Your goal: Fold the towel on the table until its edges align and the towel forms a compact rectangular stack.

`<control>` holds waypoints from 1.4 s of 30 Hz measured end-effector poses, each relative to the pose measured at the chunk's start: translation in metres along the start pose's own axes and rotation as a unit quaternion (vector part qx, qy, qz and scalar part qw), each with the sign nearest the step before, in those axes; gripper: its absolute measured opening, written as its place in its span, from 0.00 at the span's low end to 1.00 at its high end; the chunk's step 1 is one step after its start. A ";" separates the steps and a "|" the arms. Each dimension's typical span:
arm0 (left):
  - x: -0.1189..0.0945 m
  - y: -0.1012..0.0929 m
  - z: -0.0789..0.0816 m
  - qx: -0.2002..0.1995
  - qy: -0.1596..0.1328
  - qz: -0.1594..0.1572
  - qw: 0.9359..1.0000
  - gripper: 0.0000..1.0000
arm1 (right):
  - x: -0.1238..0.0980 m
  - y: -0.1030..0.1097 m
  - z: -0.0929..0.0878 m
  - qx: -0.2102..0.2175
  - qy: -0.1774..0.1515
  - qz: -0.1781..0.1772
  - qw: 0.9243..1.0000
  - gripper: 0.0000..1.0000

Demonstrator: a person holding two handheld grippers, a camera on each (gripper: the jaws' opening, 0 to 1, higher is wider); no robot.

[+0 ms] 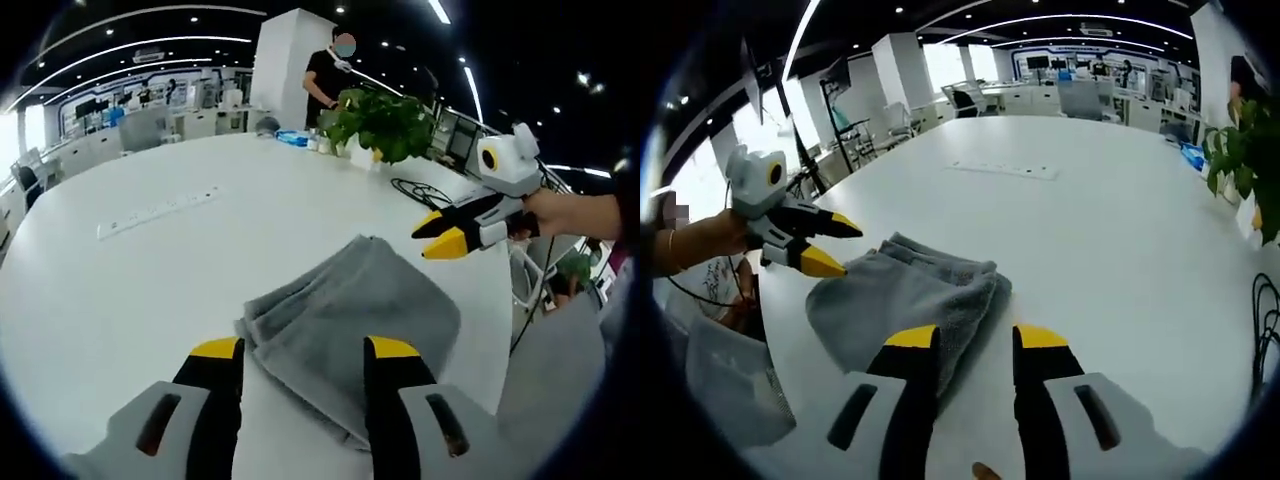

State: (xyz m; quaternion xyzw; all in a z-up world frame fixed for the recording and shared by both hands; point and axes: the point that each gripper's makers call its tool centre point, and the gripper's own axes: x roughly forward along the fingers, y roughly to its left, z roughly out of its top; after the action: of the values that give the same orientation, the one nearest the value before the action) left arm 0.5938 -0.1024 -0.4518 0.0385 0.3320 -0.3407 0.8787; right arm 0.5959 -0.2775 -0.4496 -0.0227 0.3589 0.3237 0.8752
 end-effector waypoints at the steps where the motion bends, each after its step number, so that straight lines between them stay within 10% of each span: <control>1: 0.000 -0.002 -0.001 -0.002 0.000 0.000 1.000 0.50 | 0.000 0.001 -0.001 0.000 0.000 0.001 1.000 0.27; 42: -0.018 -0.032 -0.050 -0.067 0.019 0.008 0.998 0.50 | -0.031 0.037 -0.065 -0.003 0.041 0.031 0.999 0.28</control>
State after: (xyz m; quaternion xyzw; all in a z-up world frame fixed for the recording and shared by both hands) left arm 0.5359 -0.1015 -0.4747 -0.0113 0.3709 -0.3093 0.8756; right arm 0.5178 -0.2829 -0.4708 -0.0274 0.3942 0.3507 0.8490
